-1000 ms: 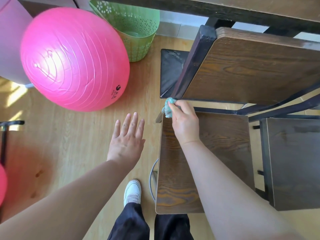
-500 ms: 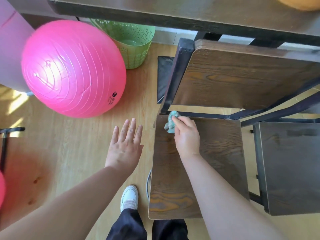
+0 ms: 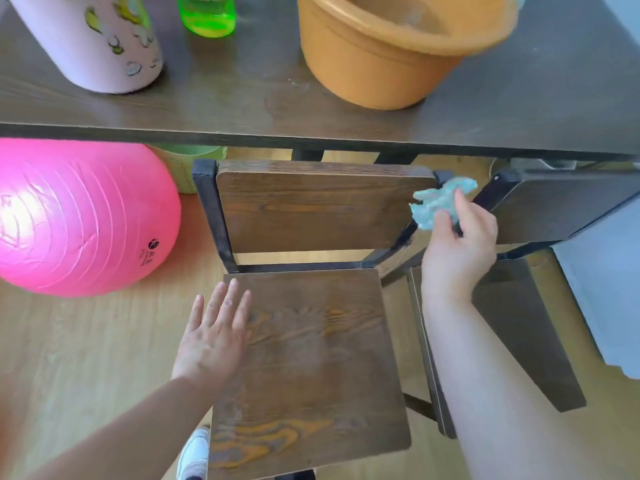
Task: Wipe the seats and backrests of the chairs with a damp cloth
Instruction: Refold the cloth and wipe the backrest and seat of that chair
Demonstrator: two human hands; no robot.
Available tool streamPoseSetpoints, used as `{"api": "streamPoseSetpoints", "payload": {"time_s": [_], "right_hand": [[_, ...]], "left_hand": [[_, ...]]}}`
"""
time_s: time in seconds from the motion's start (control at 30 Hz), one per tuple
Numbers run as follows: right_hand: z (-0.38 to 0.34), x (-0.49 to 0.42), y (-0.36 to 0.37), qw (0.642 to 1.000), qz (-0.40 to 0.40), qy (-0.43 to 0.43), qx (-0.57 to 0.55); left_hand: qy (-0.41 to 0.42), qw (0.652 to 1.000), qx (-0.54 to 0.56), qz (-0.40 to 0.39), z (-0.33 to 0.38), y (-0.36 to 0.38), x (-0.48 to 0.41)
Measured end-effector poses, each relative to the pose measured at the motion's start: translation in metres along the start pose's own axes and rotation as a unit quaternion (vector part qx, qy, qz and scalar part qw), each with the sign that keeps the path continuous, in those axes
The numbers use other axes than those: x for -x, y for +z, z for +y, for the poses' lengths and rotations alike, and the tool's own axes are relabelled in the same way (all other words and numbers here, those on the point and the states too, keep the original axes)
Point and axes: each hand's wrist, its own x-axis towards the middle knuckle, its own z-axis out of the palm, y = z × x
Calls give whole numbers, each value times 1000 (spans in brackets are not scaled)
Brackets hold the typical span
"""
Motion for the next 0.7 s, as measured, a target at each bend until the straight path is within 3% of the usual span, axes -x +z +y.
{"api": "streamPoseSetpoints", "payload": {"time_s": [0.17,0.27,0.7], "right_hand": [[4,-24,15,997,-16,-75,8],[14,-23,23,992,2,-126,6],[-12,28,68,978,-25,-205,-16]], "left_hand": [[-22,999,-2,-41,26,-3,-8],[-17,999,-31,-24,35,-1,-13],[-49,997,-24,-56,35,-1,-21]]}}
